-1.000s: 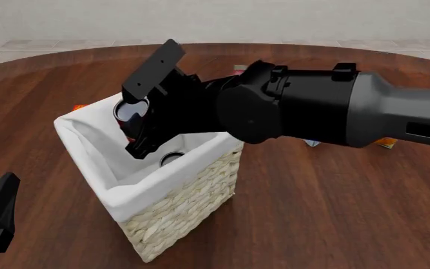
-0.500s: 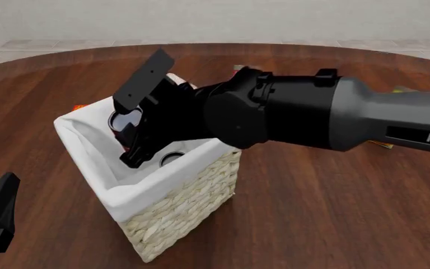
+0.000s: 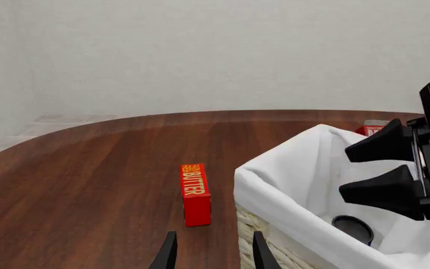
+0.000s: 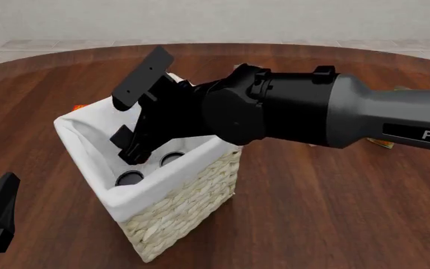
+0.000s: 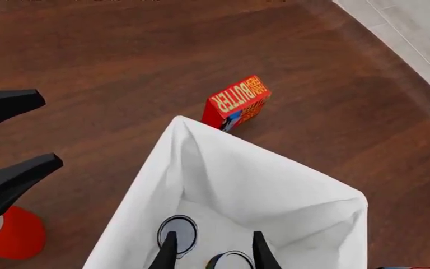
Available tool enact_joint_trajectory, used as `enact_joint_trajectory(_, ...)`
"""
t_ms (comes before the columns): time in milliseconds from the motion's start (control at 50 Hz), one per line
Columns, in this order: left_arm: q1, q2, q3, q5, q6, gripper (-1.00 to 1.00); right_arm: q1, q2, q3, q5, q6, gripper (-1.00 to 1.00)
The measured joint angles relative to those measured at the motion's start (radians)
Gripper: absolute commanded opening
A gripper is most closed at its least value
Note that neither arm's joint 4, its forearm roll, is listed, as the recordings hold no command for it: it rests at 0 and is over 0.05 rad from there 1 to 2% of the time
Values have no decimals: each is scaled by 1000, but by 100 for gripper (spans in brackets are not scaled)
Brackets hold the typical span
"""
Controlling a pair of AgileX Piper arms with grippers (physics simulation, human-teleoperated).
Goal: Pick up the alphabet soup and the tomato sauce, and put them in the basket.
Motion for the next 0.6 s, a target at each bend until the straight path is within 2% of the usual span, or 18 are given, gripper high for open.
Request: enact_joint_trajectory(600,0,0,0,0,0,100,-9,-17,-15,9,-11,100)
